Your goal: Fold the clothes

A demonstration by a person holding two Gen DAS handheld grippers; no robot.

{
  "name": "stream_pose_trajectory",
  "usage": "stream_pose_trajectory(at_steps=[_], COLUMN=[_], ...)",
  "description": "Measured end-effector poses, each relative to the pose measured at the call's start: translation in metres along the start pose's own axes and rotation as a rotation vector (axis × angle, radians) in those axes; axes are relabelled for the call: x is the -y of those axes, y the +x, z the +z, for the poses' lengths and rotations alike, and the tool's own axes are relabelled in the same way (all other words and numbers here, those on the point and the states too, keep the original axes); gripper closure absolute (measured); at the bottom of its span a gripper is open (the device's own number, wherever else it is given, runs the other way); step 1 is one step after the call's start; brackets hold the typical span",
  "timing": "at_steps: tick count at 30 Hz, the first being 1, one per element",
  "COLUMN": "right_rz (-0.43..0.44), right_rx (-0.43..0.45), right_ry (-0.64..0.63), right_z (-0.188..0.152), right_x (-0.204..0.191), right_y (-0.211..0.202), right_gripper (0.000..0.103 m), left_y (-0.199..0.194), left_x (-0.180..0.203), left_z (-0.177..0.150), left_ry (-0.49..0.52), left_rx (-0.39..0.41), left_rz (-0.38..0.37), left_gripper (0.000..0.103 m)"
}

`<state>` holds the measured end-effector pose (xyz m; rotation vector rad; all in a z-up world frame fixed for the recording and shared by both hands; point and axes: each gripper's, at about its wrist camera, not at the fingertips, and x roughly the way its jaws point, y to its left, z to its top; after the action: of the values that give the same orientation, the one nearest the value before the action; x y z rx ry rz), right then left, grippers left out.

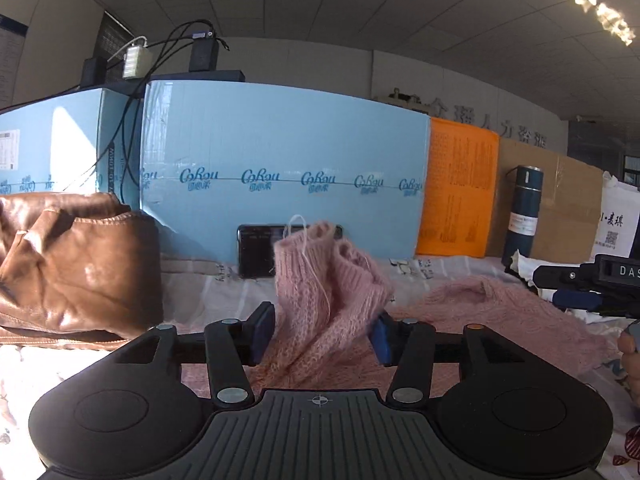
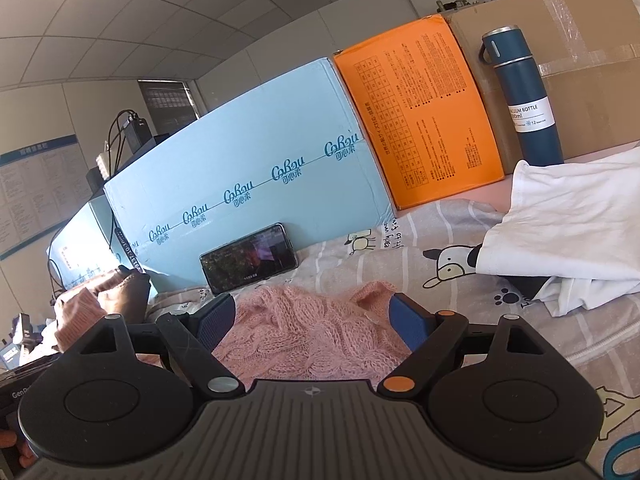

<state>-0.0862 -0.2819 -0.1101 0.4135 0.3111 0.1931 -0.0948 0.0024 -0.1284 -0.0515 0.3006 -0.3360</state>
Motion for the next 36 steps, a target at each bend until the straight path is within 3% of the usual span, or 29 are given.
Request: stream_pose_trajectory(at_steps=[3,7,11,14,18,20,22,24,26,30,33,36], right_rz=[0.001,0.002,0.002,0.000,-0.003,-0.003,-0.003,-0.002,-0.002,-0.002,-0.009,-0.015], right_rx=[-0.002,-0.003,-0.006,-0.010,-0.013,-0.010,-0.008,-0.007,-0.008,-0.007,-0.008,-0.011], right_ry=[-0.003,-0.008,-0.012,-0.012,-0.009,-0.008,-0.007,-0.008,-0.010,-0.017,-0.021,-0.019], right_z=[0.000,0.000,0.000,0.000,0.000,0.000,0.000,0.000,0.000,-0.001,-0.001,-0.002], right_x=[0.000,-0.001,-0.002,-0.001,-0.001,-0.001,-0.001,-0.001,-0.002,-0.002,-0.003,-0.003], right_y=[0.000,0.000,0.000,0.001,0.001,0.001,0.000,-0.001,-0.001,-0.001,-0.001,0.000], right_gripper=[0.020,0.020,0.019,0.019,0.019,0.019,0.019,0.019,0.019,0.019,0.018,0.018], left_y=[0.001,0.003,0.034,0.036,0.007,-0.015,-0.036,-0.055,-0.065,-0.069,-0.058,-0.046], left_x=[0.002,-0.006,-0.017,-0.024,-0.037,-0.051,-0.067,-0.086,-0.102,-0.117,-0.115,-0.109], left_z=[-0.003,-0.006,-0.018,-0.020,-0.015,-0.013,-0.012,-0.016,-0.022,-0.036,-0.042,-0.045], left_ry=[-0.059,-0.235,-0.375,-0.421,-0.507,-0.566,-0.632,-0.724,-0.812,-0.904,-0.910,-0.891], left_rx=[-0.021,-0.059,-0.243,-0.225,-0.082,0.015,0.097,0.124,0.094,0.006,-0.074,-0.075], left_rz=[-0.080,-0.238,-0.240,-0.257,-0.273,-0.229,-0.128,0.009,0.085,0.079,0.080,0.085], left_gripper=[0.023,0.018,0.015,0.015,0.014,0.013,0.013,0.012,0.012,0.012,0.012,0.012])
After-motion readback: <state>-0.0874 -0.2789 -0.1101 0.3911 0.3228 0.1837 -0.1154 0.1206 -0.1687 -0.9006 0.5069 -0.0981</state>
